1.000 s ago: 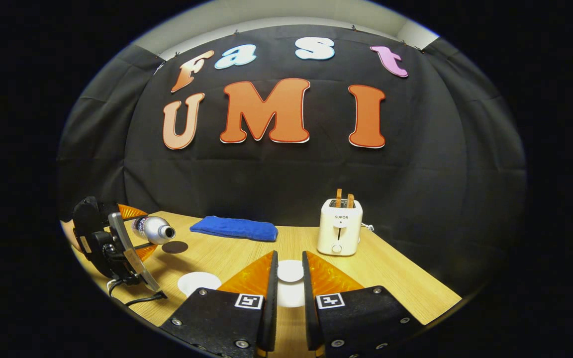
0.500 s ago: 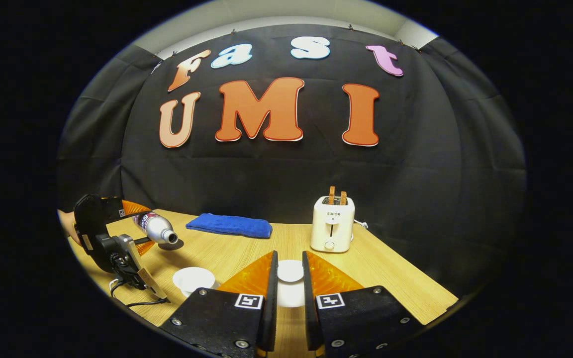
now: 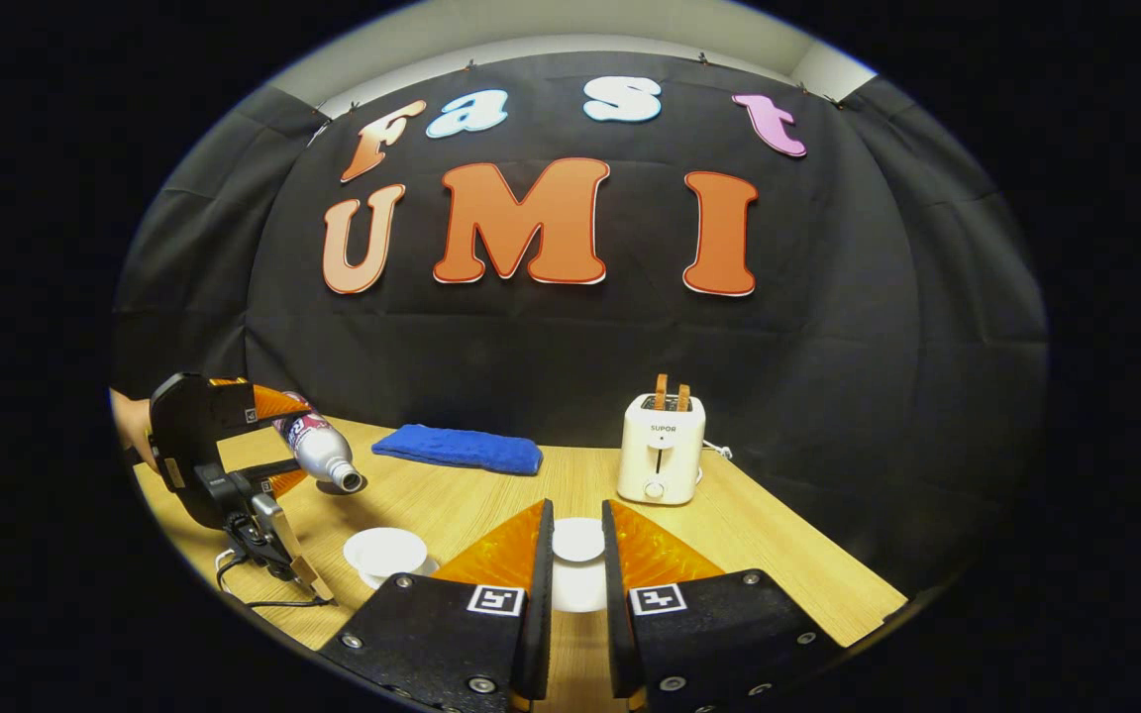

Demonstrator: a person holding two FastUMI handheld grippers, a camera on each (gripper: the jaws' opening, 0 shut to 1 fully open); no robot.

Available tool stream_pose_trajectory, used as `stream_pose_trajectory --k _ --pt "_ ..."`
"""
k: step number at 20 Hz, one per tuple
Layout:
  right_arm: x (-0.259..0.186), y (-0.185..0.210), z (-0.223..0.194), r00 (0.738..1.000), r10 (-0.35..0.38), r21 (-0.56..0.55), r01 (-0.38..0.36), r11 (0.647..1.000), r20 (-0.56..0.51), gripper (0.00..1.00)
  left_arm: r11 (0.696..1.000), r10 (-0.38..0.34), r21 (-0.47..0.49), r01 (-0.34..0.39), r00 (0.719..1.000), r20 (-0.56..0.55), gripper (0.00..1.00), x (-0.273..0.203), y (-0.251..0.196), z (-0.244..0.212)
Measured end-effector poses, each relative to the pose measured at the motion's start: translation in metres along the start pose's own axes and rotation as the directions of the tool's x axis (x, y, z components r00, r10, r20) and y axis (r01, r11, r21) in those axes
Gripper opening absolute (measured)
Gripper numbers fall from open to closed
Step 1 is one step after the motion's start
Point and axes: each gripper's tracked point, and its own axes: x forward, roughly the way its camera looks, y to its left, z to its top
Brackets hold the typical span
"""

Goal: Open the teacup lid with one hand, grasp the water bottle and pour water into the teacup with the other hand; after pouring, place the water bottle on the coaster and then close the teacup lid.

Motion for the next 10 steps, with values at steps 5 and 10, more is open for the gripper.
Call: stream_pose_trajectory --k 5,10 --pt "-0.0014 -0.0029 -0.0013 1.0 0.001 0.003 -0.001 1.0 -0.003 0.25 0.997 0.009 0.07 -0.01 1.0 0.018 0.83 -0.0007 0.0072 0.0023" --pt "-0.0032 -0.0076 -0.0013 1.0 -0.001 0.0 0.001 1.0 -0.003 0.25 0.992 0.011 0.127 -0.014 1.0 0.022 0.83 -0.0042 0.0116 0.0067"
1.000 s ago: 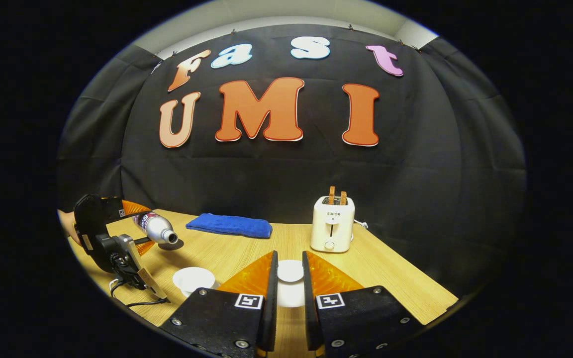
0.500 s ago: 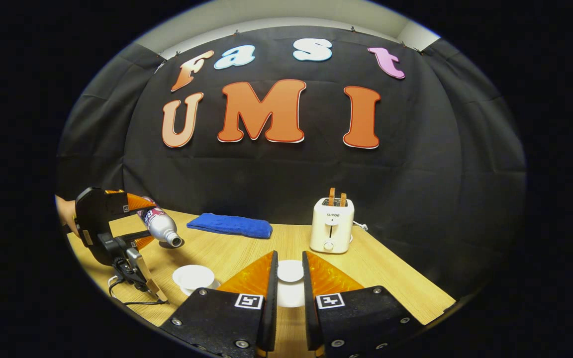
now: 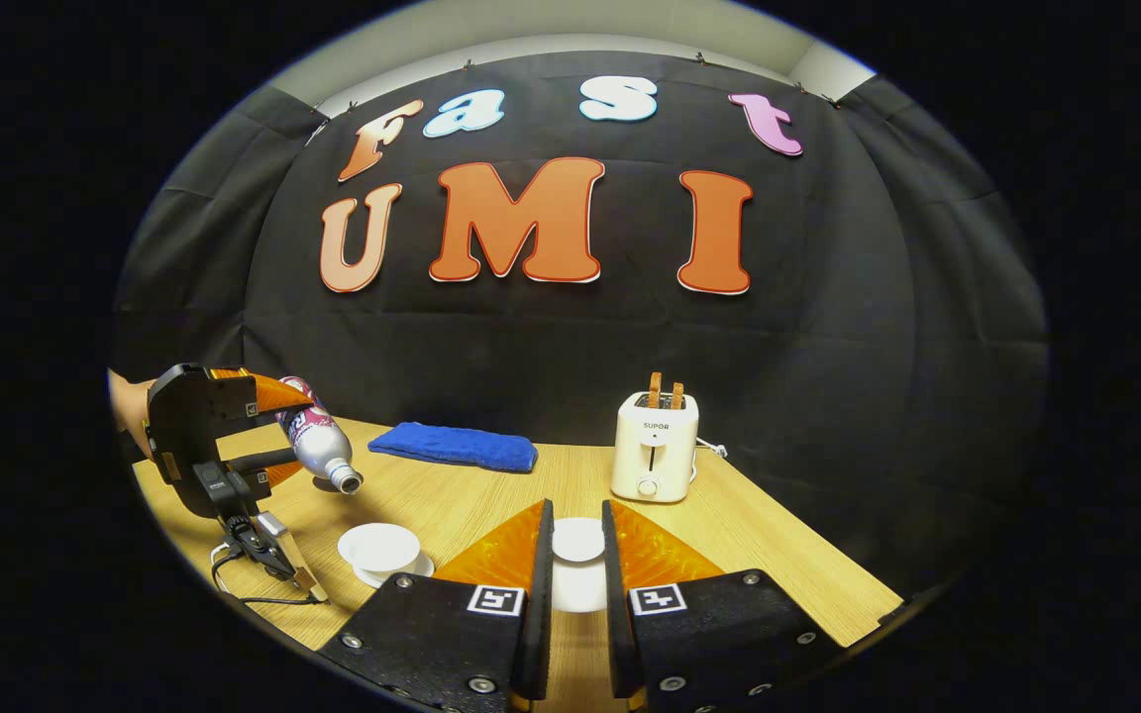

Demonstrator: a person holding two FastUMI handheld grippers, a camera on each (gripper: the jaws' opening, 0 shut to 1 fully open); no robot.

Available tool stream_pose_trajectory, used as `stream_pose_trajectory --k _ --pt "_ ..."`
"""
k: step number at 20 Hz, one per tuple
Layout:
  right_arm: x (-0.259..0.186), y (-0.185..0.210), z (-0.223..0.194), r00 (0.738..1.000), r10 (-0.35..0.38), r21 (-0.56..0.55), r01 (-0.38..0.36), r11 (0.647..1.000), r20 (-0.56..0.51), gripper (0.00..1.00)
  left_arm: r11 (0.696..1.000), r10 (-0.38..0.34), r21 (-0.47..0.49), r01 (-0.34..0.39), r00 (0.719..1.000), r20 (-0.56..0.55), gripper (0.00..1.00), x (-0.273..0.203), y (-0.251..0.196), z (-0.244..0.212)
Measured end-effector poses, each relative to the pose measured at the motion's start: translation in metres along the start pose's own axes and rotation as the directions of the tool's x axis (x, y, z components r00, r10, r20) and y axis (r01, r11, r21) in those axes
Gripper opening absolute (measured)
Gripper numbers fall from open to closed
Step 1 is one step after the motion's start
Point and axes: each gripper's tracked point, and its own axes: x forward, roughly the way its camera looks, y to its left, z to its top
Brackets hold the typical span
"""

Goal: Open the teacup lid with one hand, grasp the water bottle and pour water into the teacup with the other hand; after pouring, place the water bottle on the coaster and then close the teacup lid.

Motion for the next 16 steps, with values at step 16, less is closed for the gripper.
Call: stream_pose_trajectory --k 16 --pt "-0.004 -0.009 0.009 1.0 -0.01 0.01 0.01 1.0 0.027 0.25 0.99 0.054 0.131 -0.053 0.999 -0.005 0.8 -0.003 0.031 -0.002"
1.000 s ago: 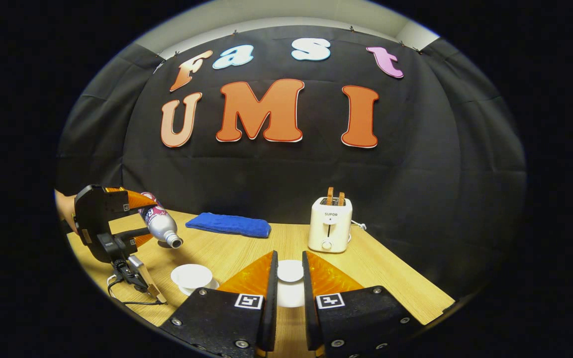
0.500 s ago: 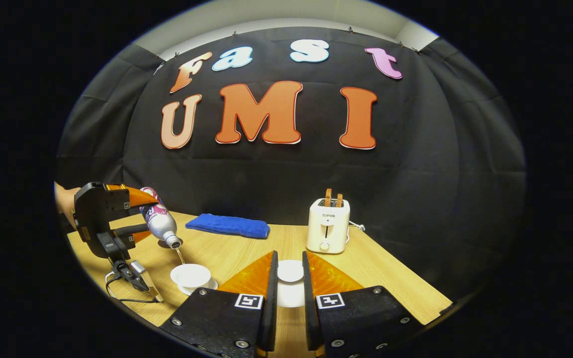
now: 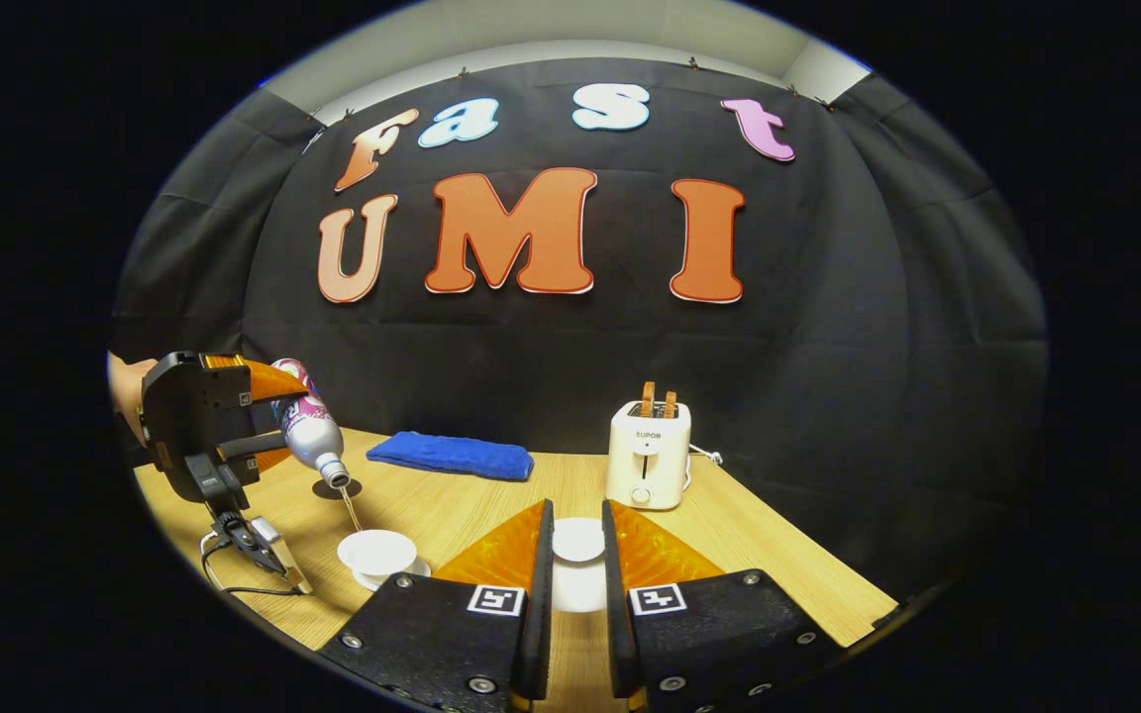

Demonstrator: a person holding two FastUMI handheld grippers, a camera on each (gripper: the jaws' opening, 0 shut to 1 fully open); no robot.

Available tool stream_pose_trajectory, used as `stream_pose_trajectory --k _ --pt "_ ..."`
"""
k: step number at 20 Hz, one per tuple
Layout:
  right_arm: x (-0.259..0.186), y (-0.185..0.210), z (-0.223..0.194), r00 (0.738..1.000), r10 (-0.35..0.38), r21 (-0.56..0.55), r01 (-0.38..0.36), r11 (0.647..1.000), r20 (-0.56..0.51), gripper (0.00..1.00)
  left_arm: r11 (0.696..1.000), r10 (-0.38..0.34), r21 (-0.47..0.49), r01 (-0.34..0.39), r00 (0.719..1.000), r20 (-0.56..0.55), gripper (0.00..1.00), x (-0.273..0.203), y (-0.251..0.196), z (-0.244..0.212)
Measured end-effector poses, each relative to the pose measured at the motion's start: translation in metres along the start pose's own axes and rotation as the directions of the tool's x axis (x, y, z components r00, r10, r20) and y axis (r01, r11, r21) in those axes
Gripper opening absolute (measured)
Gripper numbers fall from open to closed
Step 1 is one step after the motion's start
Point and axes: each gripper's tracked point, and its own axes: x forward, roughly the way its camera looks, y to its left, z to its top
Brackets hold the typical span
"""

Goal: Open the teacup lid with one hand, grasp the water bottle and pour water into the teacup with the other hand; after pouring, place the water bottle on the coaster and then close the teacup lid.

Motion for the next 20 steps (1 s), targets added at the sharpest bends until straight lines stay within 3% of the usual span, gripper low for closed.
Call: stream_pose_trajectory --k 15,20 --pt "-0.006 -0.01 0.004 1.0 -0.012 0.005 0.012 1.0 0.013 0.24 0.988 0.074 0.132 -0.077 0.997 0.024 0.83 0.0 0.028 0.006" --pt "-0.004 -0.01 -0.001 1.0 -0.013 0.001 0.013 1.0 0.005 0.25 0.984 0.069 0.163 -0.072 0.997 0.026 0.83 0.003 0.027 0.009"
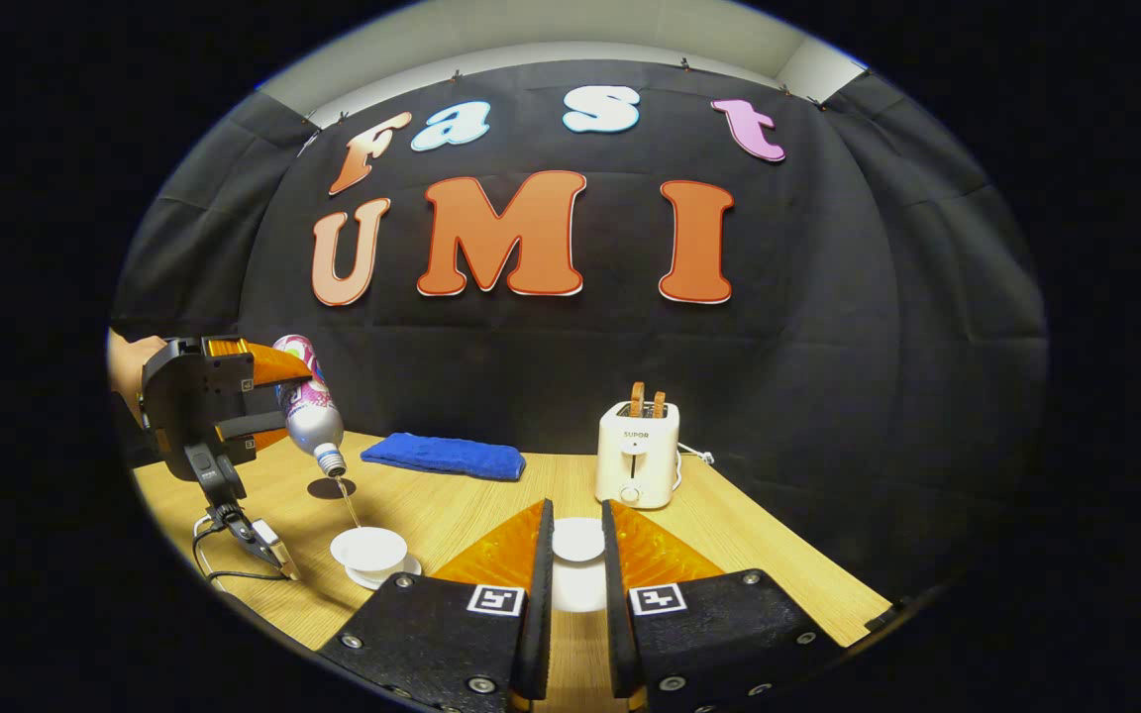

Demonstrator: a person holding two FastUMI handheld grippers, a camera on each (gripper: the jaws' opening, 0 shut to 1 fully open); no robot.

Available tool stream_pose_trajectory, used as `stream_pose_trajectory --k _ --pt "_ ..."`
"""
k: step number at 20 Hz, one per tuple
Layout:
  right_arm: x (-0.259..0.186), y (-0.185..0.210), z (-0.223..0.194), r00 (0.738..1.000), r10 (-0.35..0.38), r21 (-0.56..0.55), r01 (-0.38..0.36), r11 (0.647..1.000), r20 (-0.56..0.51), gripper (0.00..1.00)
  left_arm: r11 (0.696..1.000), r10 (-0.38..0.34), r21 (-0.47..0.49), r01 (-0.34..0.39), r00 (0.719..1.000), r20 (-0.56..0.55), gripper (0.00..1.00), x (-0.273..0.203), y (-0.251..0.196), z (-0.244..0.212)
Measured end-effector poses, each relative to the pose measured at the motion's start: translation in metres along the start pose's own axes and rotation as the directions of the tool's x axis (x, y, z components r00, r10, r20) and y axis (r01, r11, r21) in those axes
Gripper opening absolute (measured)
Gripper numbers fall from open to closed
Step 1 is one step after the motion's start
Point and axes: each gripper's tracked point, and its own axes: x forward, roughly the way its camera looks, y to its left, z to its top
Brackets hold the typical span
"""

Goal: Open the teacup lid with one hand, grasp the water bottle and pour water into the teacup with the other hand; after pouring, place the water bottle on the coaster and then close the teacup lid.

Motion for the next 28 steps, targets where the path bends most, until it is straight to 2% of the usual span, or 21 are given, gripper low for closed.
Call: stream_pose_trajectory --k 3,7,9,12,15,17,18,20,24,25,26,28 --pt "0.001 0.003 0.0 1.0 0.006 -0.004 -0.006 1.0 -0.002 0.24 1.0 0.005 0.026 -0.005 1.0 0.01 0.81 0.001 0.0 0.004" --pt "-0.001 0.003 -0.003 1.0 0.006 -0.011 -0.006 1.0 -0.007 0.25 0.999 0.012 0.045 -0.013 1.0 0.024 0.86 0.0 0.0 0.009" --pt "-0.001 0.004 -0.004 1.0 0.007 -0.014 -0.007 1.0 -0.009 0.25 0.999 0.017 0.043 -0.019 0.999 0.03 0.83 0.001 0.001 0.01" --pt "0.002 0.007 -0.005 1.0 0.011 -0.011 -0.011 1.0 -0.013 0.24 1.0 0.022 0.0 -0.022 0.999 0.031 0.81 0.001 0.0 0.008" --pt "0.006 0.013 -0.007 0.999 0.022 -0.009 -0.022 1.0 -0.023 0.24 0.999 0.048 -0.016 -0.048 0.998 0.032 0.86 -0.002 0.005 0.007" --pt "0.008 0.018 -0.006 0.999 0.029 -0.012 -0.029 1.0 -0.025 0.25 0.997 0.066 -0.043 -0.064 0.997 0.036 0.83 -0.003 0.008 0.007" --pt "0.009 0.022 -0.007 0.999 0.038 -0.013 -0.038 0.999 -0.027 0.25 0.996 0.076 -0.059 -0.073 0.997 0.035 0.86 -0.004 0.01 0.005" --pt "0.012 0.029 -0.007 0.998 0.049 -0.017 -0.05 0.999 -0.031 0.25 0.99 0.117 -0.083 -0.112 0.992 0.051 0.83 -0.008 0.018 0.007" --pt "0.017 0.042 -0.007 0.997 0.067 -0.026 -0.068 0.997 -0.039 0.25 0.953 0.211 -0.23 -0.195 0.976 0.047 0.83 -0.014 0.035 -0.002" --pt "0.018 0.046 -0.007 0.997 0.073 -0.028 -0.074 0.997 -0.041 0.24 0.937 0.235 -0.273 -0.218 0.972 0.031 0.79 -0.015 0.038 -0.007" --pt "0.02 0.051 -0.006 0.996 0.079 -0.029 -0.08 0.996 -0.042 0.24 0.917 0.254 -0.32 -0.237 0.967 0.011 0.83 -0.016 0.043 -0.015" --pt "0.023 0.059 -0.004 0.995 0.091 -0.035 -0.093 0.995 -0.043 0.25 0.861 0.282 -0.434 -0.265 0.959 -0.027 0.82 -0.015 0.047 -0.03"
